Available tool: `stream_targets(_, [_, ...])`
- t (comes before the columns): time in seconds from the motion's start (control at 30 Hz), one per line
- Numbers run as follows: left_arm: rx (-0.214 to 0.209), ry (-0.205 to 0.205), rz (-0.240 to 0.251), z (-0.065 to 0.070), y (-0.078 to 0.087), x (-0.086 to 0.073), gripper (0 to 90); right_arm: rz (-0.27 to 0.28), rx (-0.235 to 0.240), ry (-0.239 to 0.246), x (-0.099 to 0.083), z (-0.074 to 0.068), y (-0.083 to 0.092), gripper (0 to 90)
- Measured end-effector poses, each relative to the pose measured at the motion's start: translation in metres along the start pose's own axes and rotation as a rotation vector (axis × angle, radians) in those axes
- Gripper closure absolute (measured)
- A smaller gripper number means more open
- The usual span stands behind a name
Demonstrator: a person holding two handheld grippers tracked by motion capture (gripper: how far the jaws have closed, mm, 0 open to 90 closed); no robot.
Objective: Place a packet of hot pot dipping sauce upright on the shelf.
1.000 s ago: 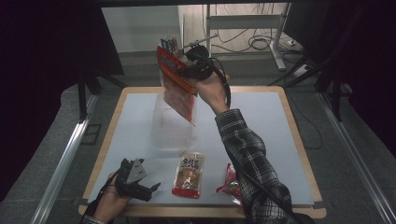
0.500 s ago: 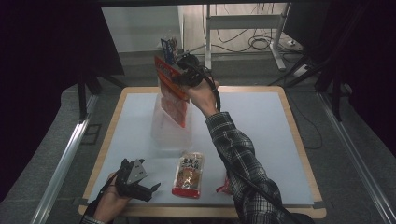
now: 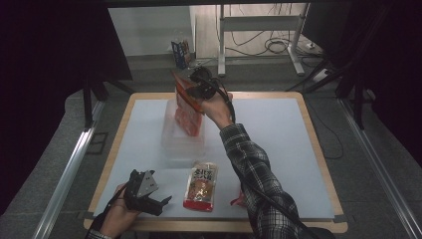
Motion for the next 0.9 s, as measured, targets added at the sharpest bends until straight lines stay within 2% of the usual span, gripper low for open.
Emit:
stream_targets(0.17, [0.002, -0.002, -0.005, 0.0, 0.0, 0.0, 0.7, -0.018, -0.006, -0.005, -0.003, 0.007, 0.001, 78.9])
stream_targets(0.43, [0.002, -0.002, -0.006, 0.0, 0.0, 0.0, 0.8, -0.021, -0.064, 0.022, -0.006, 0.016, 0.003, 40.9])
stream_targets(0.53, [0.003, -0.001, -0.005, 0.0, -0.001, 0.0, 0.7, -0.012, -0.058, 0.008, -0.008, 0.02, 0.005, 29.1])
stream_targets(0.6, [0.002, -0.001, -0.005, 0.0, -0.001, 0.0, 0.8, -0.015, -0.05, 0.015, -0.01, 0.023, 0.006, 21.7])
stream_targets(0.83, [0.005, 0.0, -0.003, 0.0, 0.0, 0.0, 0.8, -0.015, -0.01, 0.061, -0.016, 0.023, 0.013, 5.8])
stream_targets(0.9, [0.004, 0.002, -0.001, 0.0, -0.001, 0.0, 0.8, -0.018, -0.035, 0.074, -0.019, 0.021, 0.017, 2.9])
Point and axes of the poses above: each handheld gripper's, and its own axes: y roughly backward along the jaws, x roughly out of its top, z roughly to its right, the point moved 4 cm from there along -y, roughly forward along the jaws, and after that the axes turned 15 degrees about -z, right-handed, at the moved point
